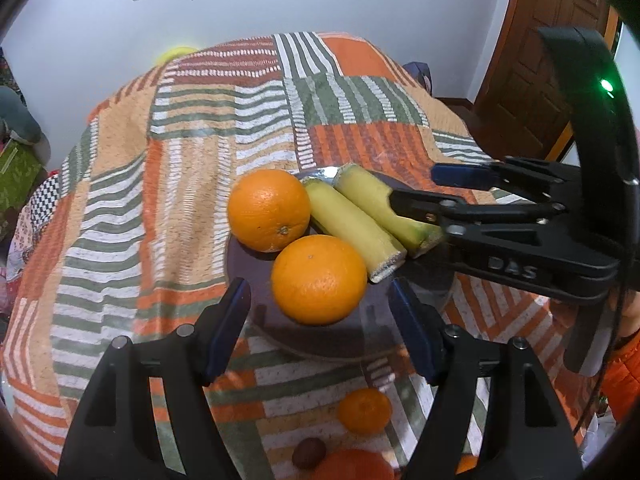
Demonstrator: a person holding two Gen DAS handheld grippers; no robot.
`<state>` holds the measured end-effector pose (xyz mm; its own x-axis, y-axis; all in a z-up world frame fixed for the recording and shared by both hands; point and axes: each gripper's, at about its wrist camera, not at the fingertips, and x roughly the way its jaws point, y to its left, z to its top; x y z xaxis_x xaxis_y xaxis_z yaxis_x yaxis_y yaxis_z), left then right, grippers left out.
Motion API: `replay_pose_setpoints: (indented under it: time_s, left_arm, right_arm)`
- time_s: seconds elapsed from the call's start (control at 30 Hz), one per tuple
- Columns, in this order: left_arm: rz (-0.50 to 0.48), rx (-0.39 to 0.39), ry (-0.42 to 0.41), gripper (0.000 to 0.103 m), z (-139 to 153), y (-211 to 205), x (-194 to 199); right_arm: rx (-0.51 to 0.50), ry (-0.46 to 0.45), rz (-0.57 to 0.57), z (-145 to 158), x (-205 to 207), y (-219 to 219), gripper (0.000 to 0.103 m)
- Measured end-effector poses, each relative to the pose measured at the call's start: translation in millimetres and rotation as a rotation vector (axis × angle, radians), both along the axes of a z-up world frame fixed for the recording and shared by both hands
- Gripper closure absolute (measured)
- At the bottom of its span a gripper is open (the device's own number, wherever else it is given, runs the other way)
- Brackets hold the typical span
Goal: Organize fruits
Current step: 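Open both tools and lift them away from the plate, then grasp a red tomato with the right tool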
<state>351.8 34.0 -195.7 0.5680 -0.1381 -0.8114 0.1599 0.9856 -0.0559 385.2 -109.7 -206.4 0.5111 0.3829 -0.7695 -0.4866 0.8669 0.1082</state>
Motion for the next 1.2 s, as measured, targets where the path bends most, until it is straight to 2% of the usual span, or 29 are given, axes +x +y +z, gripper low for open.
replay_pose_setpoints:
  time_s: [0.2,0.37,0.53,0.7,0.87,1.2]
  left_arm:
    - [0.015,0.011,-0.038,0.031,28,9,-31]
    - [0.027,0.009,-0.073,0.027,50,17,-61]
    - [0.032,-0.008,-0.088,0.026,64,22,-91]
    - [0.022,-0.012,-0.104,0.02,75,23,-124]
    - [0.005,0.004,-0.101,0.02,75,23,-148]
    - [0.004,0.029,-0.054,0.019,56,37,-176]
  right_arm:
    - [0.043,-0.017,-0.003,22,-32,-10,0.052]
    - [0.029,-0.049,0.01,36,-63,-10,0.052]
    - [0.047,-0.065,0.017,47,-95,-14,0.049]
    - [0.063,-0.07,0.023,51,-126,-16,0.048]
    - [0.053,-0.068,0.034,46,-152,-13,0.048]
    - [0.079,0.01,0.065,21,-180,8,0.048]
